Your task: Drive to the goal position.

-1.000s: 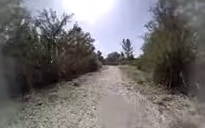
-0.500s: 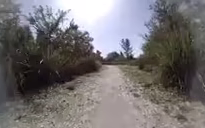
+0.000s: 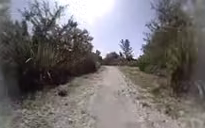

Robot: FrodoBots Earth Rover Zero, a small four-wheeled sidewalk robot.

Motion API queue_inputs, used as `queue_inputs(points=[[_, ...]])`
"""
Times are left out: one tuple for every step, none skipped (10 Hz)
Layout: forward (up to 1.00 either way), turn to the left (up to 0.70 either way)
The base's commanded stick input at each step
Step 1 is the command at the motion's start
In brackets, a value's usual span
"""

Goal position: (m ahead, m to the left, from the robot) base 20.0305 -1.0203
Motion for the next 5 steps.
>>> queue_inputs(points=[[0.7,0.0],[0.7,0.0],[0.7,0.0],[0.7,0.0],[0.7,0.0]])
